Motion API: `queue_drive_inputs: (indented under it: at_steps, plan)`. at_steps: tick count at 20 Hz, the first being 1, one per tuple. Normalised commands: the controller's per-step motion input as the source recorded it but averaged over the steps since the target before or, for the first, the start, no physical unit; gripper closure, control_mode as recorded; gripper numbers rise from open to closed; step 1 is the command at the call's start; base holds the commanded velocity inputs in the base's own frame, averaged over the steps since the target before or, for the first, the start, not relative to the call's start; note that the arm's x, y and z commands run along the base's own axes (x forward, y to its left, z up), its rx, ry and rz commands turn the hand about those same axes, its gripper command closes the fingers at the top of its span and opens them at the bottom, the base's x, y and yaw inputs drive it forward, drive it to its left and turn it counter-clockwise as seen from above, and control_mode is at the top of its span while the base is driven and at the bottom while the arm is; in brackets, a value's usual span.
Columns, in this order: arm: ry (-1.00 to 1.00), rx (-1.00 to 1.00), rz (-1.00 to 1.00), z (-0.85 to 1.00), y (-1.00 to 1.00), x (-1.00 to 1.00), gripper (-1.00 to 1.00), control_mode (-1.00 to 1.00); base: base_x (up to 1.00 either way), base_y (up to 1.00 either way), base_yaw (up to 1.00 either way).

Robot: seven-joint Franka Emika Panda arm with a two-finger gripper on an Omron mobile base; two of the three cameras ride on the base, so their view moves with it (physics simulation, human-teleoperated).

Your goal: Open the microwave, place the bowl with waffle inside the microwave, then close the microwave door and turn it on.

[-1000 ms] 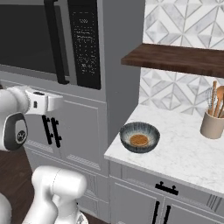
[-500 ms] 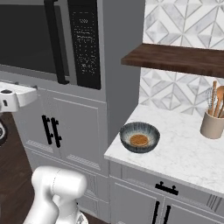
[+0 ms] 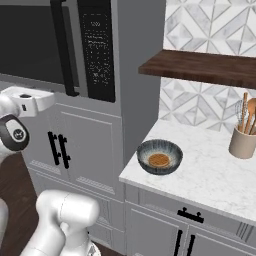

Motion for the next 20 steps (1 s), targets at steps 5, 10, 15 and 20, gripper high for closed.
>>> queue_drive_inputs:
  at_steps: [5, 10, 15, 20]
  plan:
    - [-0.02, 0.0, 0.0, 0.01, -0.05, 0.35, -1.0, -1.0, 0.0, 0.0, 0.0]
    - [-0.03, 0.0, 0.0, 0.0, -0.02, 0.43, -1.0, -1.0, 0.0, 0.0, 0.0]
    - [-0.02, 0.0, -0.01, 0.01, -0.15, 0.38, -1.0, -1.0, 0.0, 0.0, 0.0]
    - [0.0, 0.0, -0.01, 0.0, -0.07, 0.52, -1.0, -1.0, 0.0, 0.0, 0.0]
